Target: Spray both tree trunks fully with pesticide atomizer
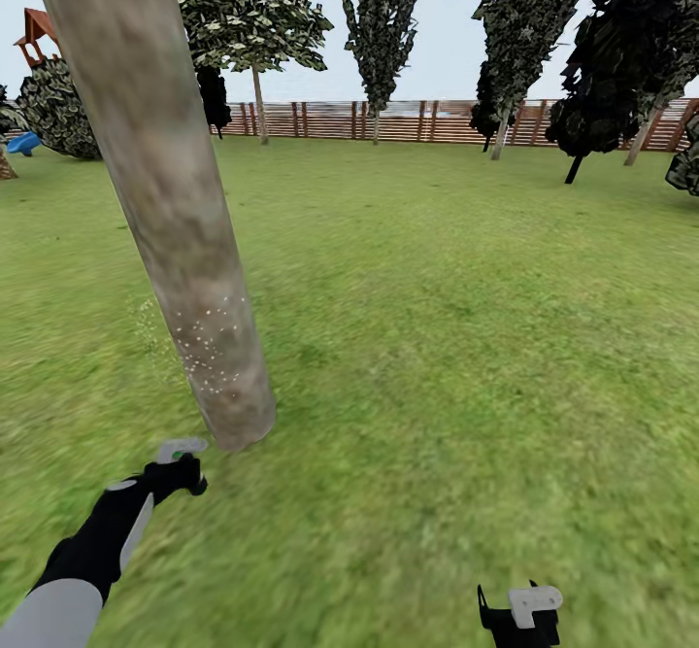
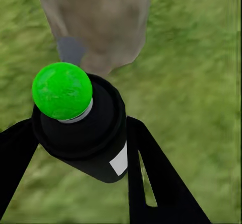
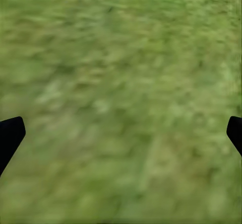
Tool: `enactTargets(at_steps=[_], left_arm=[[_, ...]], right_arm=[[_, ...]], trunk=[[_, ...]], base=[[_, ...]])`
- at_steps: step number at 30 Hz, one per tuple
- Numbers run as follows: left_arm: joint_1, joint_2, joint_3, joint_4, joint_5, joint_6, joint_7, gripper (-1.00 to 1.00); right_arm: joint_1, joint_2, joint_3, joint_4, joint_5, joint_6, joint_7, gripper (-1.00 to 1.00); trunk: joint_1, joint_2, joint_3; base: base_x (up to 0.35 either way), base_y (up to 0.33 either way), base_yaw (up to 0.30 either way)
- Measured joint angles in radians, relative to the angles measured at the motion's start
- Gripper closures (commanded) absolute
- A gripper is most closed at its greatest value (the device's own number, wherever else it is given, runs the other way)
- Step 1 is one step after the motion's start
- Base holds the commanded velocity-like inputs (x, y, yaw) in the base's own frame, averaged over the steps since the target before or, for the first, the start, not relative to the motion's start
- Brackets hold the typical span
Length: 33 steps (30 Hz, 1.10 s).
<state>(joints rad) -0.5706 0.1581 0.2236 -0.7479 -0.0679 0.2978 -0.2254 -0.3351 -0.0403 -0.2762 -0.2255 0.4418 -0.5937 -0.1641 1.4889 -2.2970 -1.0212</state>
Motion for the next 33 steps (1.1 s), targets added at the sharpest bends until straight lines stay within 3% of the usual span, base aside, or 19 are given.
enactTargets(at_steps=[2,4,6,11,22,33], left_arm=[[0.0,0.001,0.001,0.039,0.008,-0.072,0.005,1.0],[0.0,0.003,0.002,0.05,0.009,-0.087,0.012,1.0],[0.0,0.0,0.002,0.09,0.01,-0.1,0.066,1.0],[0.0,-0.005,0.002,0.113,0.023,-0.103,0.109,1.0],[0.002,-0.007,0.002,0.186,0.037,-0.106,0.111,1.0],[0.002,-0.008,0.003,0.18,0.041,-0.104,0.112,1.0]], right_arm=[[0.0,0.0,0.0,0.0,0.0,0.0,0.0,-1.0],[-0.001,0.0,0.0,0.0,0.0,0.0,0.0,-1.0],[0.0,0.0,0.0,0.0,0.0,0.0,0.0,-1.0],[0.0,0.0,0.0,-0.001,0.0,0.0,0.0,-1.0],[-0.001,0.002,0.0,0.0,0.0,0.0,0.0,-1.0],[-0.001,0.002,0.0,0.0,-0.001,0.0,0.0,-1.0]], trunk=[[0.0,0.0,0.0],[0.0,0.0,0.0],[0.0,0.0,0.0],[0.0,0.0,0.0],[0.0,0.0,0.0],[0.0,0.0,0.0]], base=[[0.0,0.0,0.0],[0.023,-0.004,0.0],[0.176,-0.11,0.0],[0.21,-0.176,0.0],[0.049,-0.266,0.084],[0.233,-0.19,0.096]])
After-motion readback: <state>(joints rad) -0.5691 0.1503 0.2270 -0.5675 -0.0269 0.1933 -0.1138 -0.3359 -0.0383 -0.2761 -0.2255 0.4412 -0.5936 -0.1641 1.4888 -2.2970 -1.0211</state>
